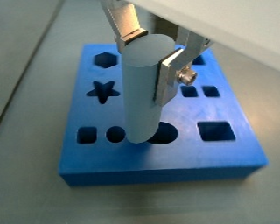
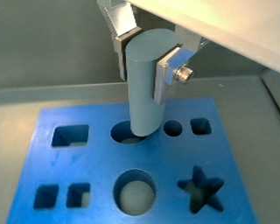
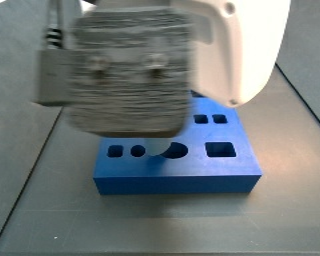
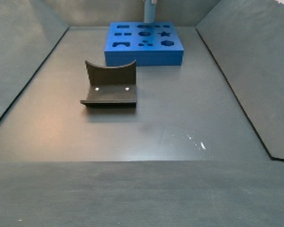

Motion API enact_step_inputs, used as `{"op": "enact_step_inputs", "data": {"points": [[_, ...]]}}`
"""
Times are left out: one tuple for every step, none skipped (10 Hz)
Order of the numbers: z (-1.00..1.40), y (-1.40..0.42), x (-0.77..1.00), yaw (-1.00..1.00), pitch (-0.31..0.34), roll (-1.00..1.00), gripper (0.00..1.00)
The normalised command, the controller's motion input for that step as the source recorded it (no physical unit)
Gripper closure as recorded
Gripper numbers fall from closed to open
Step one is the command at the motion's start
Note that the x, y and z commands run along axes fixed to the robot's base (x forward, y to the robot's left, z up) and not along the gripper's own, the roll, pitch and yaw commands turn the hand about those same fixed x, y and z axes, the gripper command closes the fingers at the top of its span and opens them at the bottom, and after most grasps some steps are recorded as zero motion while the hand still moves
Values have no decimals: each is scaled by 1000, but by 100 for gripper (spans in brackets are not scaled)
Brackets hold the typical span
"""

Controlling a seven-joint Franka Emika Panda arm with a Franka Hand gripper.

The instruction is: Insert the oval object.

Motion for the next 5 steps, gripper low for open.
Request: {"op": "enact_step_inputs", "data": {"points": [[-57,0,0,-1000,0,41,100],[-134,0,0,-1000,0,79,100],[-123,0,0,-1000,0,70,100],[-117,0,0,-1000,0,66,100],[-111,0,0,-1000,0,59,100]]}}
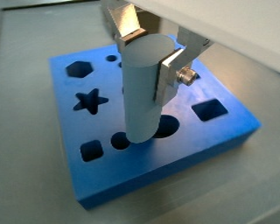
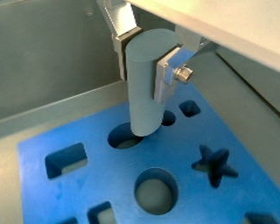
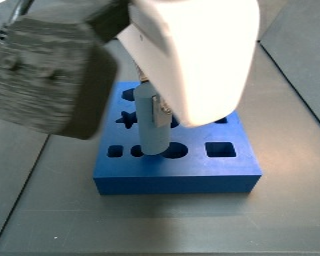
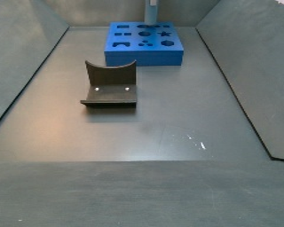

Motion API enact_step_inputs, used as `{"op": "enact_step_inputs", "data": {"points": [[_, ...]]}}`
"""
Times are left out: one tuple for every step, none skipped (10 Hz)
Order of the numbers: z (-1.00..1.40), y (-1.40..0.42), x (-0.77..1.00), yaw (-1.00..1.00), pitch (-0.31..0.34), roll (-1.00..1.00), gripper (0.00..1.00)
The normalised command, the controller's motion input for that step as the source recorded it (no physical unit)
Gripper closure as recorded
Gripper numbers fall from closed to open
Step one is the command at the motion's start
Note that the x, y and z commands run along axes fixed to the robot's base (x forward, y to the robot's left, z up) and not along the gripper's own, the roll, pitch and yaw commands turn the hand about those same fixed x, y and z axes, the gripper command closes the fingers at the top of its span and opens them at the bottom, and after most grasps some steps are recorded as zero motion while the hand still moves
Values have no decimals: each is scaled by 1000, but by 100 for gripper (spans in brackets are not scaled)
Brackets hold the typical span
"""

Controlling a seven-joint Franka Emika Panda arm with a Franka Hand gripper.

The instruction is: Insert the oval object.

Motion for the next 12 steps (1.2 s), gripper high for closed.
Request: {"op": "enact_step_inputs", "data": {"points": [[-143,0,0,-1000,0,66,100],[-111,0,234,-834,0,59,100],[-169,-106,446,-626,0,24,100],[-171,-134,551,-503,0,31,100],[-240,-129,603,-397,50,71,100],[-377,-9,617,-300,147,93,100],[-443,46,334,-229,130,196,100],[-500,123,0,0,60,124,100],[-594,0,163,-197,133,76,100],[-651,0,231,-231,140,86,100],[-646,0,203,-194,119,63,100],[-563,0,103,-160,73,56,100]]}}
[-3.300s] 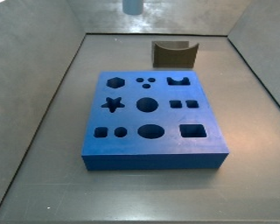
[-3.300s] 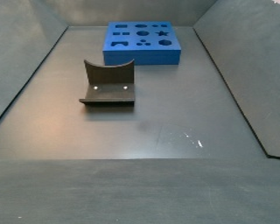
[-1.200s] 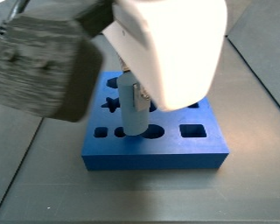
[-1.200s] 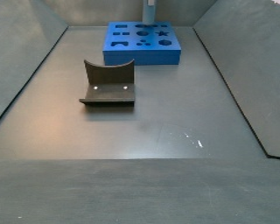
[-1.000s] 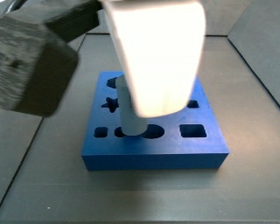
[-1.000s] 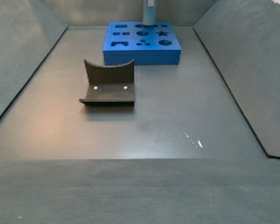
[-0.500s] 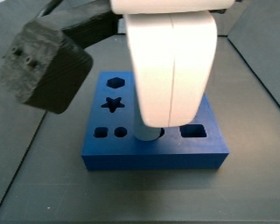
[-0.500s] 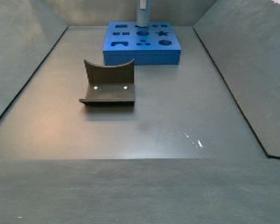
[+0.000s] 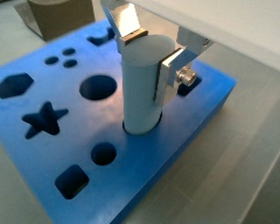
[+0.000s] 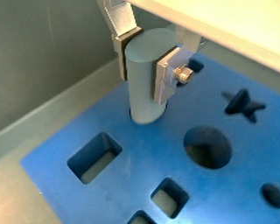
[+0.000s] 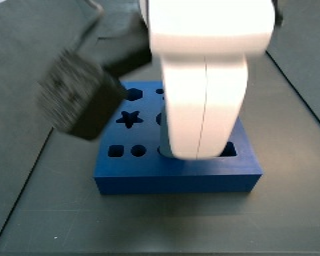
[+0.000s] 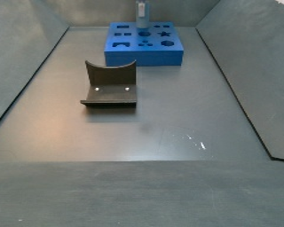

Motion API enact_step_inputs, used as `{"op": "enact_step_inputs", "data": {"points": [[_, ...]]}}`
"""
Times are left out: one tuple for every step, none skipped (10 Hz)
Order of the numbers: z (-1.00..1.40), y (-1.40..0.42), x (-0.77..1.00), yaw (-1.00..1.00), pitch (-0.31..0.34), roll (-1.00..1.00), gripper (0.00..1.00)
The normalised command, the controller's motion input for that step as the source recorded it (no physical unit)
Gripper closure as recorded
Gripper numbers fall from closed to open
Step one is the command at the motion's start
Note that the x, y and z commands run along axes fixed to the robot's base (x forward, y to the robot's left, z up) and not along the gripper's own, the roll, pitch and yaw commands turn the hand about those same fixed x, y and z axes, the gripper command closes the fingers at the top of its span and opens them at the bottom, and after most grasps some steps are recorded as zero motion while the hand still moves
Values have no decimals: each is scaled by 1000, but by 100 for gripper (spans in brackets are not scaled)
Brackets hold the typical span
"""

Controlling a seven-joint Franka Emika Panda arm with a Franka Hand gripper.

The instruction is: Insert the oval object.

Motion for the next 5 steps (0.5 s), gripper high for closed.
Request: {"op": "enact_step_inputs", "data": {"points": [[-454,0,80,-166,71,41,100],[-397,0,117,-191,101,47,100],[-203,0,9,-151,44,0,100],[0,66,0,0,0,-56,100],[0,0,0,0,0,0,100]]}}
